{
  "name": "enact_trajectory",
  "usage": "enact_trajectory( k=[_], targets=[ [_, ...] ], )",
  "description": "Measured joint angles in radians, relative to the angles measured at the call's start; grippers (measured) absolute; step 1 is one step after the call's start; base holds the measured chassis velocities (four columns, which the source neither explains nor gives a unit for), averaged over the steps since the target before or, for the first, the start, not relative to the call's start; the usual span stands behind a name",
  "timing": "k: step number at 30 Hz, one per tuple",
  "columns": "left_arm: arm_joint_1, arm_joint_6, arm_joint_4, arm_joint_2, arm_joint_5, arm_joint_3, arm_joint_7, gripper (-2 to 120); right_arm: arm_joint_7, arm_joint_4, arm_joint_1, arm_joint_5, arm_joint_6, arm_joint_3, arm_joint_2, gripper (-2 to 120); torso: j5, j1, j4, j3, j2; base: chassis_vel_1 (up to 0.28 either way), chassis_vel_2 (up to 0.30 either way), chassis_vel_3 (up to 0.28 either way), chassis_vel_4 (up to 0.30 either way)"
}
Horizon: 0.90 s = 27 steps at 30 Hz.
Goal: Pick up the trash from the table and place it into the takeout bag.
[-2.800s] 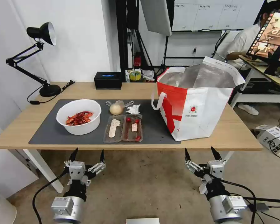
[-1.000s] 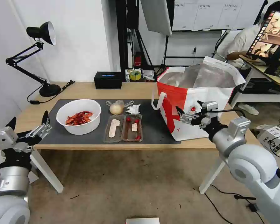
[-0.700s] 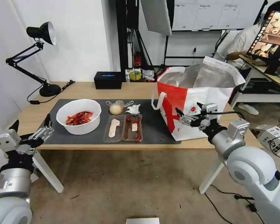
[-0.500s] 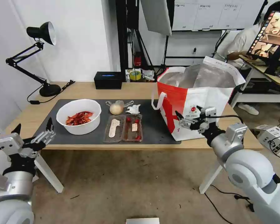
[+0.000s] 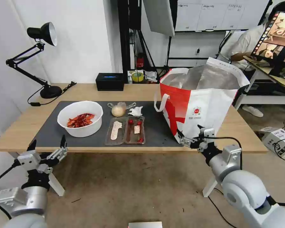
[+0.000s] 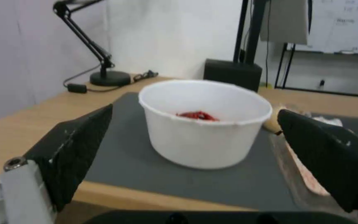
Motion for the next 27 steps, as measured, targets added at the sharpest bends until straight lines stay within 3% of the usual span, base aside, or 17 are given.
enact_trajectory(
  k=[6,11,27],
  targets=[
    [0.006,-0.009,0.034,-0.003,0.022,0.034,0.012,100,-0.006,0.001,-0.040,-0.025,0.024,0.016,0.024,100,-0.0001,0.000,0.0005,0.000,0.000,0.000,0.000,0.000,0.000],
    [-0.017,-0.020,0.075,0.015,0.046,0.091,0.012,100,-0.018,0.012,-0.110,-0.061,0.043,0.064,0.057,100,-0.0002,0.000,-0.0006,0.000,0.000,0.000,0.000,0.000,0.000],
    [-0.011,-0.037,0.078,0.007,0.044,0.091,0.005,100,-0.020,0.021,-0.129,-0.082,0.044,0.062,0.079,100,0.0000,0.000,0.0000,0.000,0.000,0.000,0.000,0.000,0.000]
  ],
)
